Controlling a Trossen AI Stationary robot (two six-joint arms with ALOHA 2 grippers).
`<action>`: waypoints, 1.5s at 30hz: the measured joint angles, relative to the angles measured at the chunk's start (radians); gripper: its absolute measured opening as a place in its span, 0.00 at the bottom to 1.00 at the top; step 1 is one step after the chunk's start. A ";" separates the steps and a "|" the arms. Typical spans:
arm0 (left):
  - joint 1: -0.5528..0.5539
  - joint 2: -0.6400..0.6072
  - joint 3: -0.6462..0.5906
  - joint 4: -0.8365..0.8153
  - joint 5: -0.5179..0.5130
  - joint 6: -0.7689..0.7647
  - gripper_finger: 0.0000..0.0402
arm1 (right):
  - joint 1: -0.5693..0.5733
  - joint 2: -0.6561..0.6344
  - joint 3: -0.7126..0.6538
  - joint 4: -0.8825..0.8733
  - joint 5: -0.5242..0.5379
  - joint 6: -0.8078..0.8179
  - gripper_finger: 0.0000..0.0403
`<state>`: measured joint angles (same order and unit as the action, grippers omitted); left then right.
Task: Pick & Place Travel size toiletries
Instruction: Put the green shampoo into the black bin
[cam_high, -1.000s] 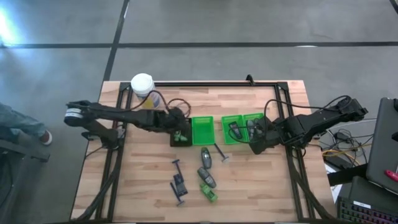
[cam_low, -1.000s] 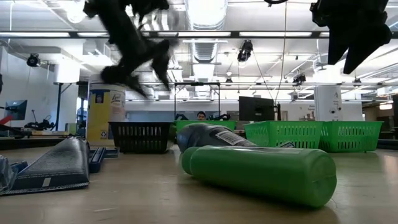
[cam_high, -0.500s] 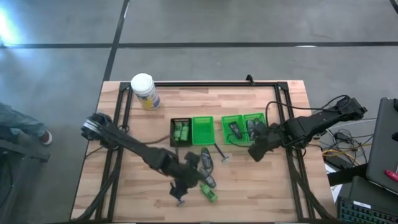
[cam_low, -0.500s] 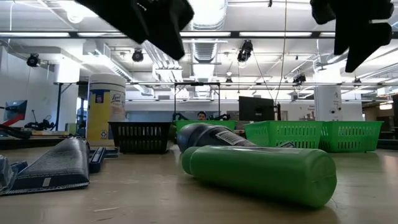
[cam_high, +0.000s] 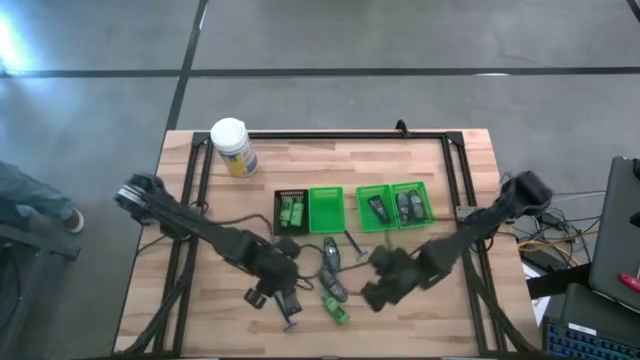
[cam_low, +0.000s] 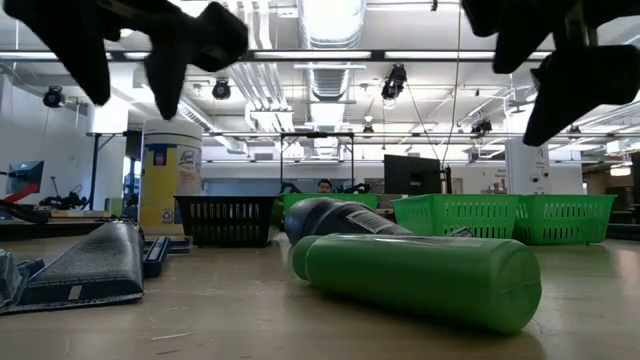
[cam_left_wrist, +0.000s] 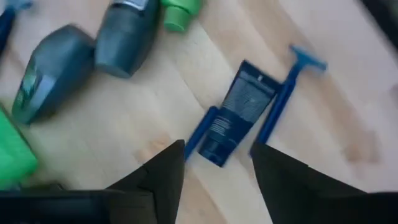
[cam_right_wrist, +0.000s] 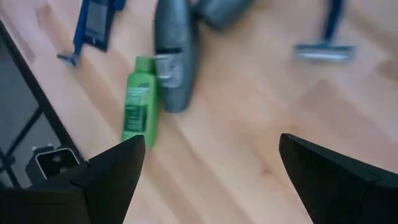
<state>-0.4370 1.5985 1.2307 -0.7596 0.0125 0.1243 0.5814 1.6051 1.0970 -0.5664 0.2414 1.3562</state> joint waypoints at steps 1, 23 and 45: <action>-0.003 -0.036 -0.033 0.029 -0.008 -0.042 0.47 | 0.002 0.038 0.036 -0.011 -0.012 -0.001 0.91; -0.012 0.056 -0.160 0.487 -0.024 0.088 0.46 | 0.002 -0.228 0.147 -0.550 0.059 0.211 0.91; 0.030 0.573 0.498 0.173 0.069 0.241 0.62 | 0.001 -0.624 -0.180 -0.584 0.115 0.209 0.91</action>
<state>-0.4068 2.1715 1.7286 -0.5868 0.0813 0.3656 0.5823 0.9811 0.9169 -1.1507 0.3569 1.5654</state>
